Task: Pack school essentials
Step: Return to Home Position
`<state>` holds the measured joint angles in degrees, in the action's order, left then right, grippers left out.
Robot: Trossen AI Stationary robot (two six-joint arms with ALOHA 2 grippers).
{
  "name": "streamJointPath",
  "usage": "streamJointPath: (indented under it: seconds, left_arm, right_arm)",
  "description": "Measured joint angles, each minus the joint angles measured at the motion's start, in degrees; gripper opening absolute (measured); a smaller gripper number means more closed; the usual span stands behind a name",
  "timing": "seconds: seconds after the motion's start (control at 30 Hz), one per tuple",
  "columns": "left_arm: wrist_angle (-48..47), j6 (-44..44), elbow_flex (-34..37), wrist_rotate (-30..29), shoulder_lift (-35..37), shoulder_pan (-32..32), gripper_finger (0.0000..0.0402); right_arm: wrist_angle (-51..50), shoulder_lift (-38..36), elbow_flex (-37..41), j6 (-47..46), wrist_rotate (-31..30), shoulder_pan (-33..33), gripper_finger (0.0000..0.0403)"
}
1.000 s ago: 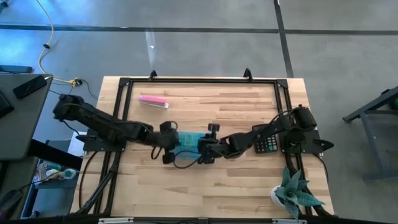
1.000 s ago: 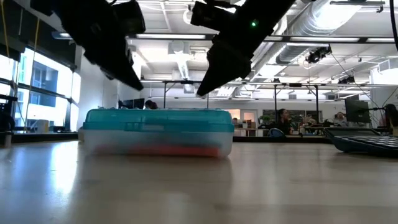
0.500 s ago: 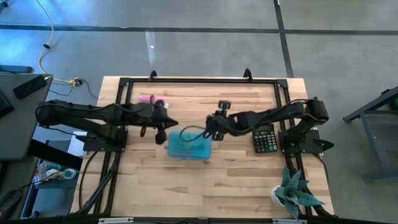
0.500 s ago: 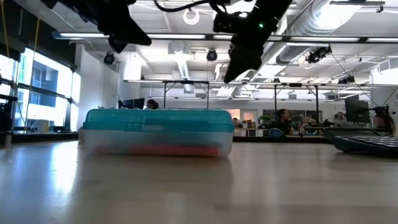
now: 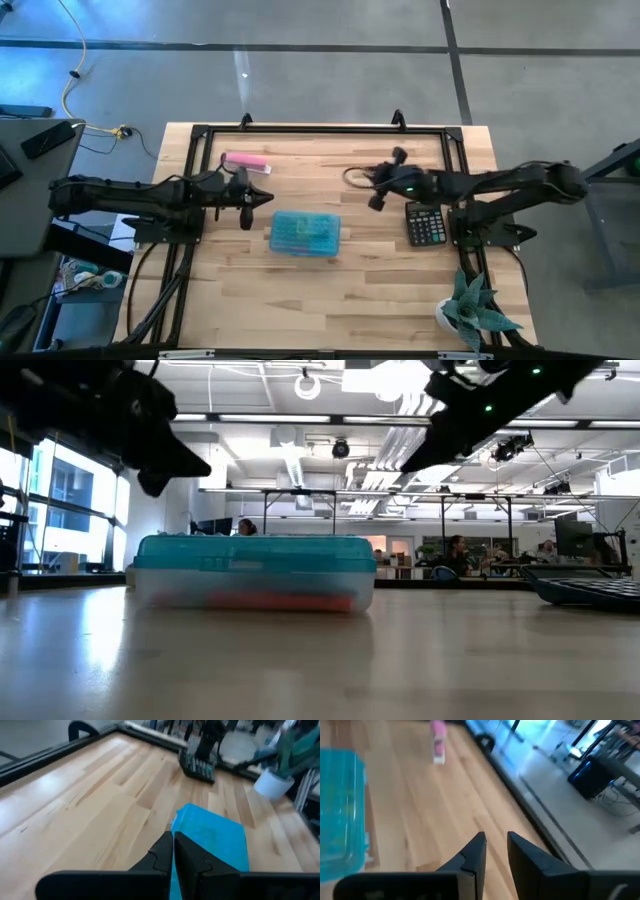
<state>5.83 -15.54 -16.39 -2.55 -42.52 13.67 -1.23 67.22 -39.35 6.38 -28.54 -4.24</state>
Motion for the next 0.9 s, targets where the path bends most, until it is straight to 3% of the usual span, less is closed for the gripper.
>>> streamJointPath:
  seconds: [0.17,0.47,0.7,0.9]
  left_arm:
    - [5.10,-1.83,7.03,0.44,7.11,0.16,0.0007]
    - [4.30,-0.26,9.33,2.31,20.80,0.57,0.0007]
    - [5.10,1.57,12.64,3.59,28.98,0.57,0.0007]
    - [6.57,0.74,15.76,3.70,31.77,0.57,0.0007]
  right_arm:
    - [5.62,-12.27,7.39,0.01,0.00,-0.42,0.0071]
    - [6.42,-30.32,17.05,-1.91,-0.02,-0.39,0.0071]
    - [6.25,-39.95,23.39,-3.84,0.00,-0.37,0.0071]
    - [6.61,-45.79,29.67,-7.56,1.52,-0.33,0.0071]
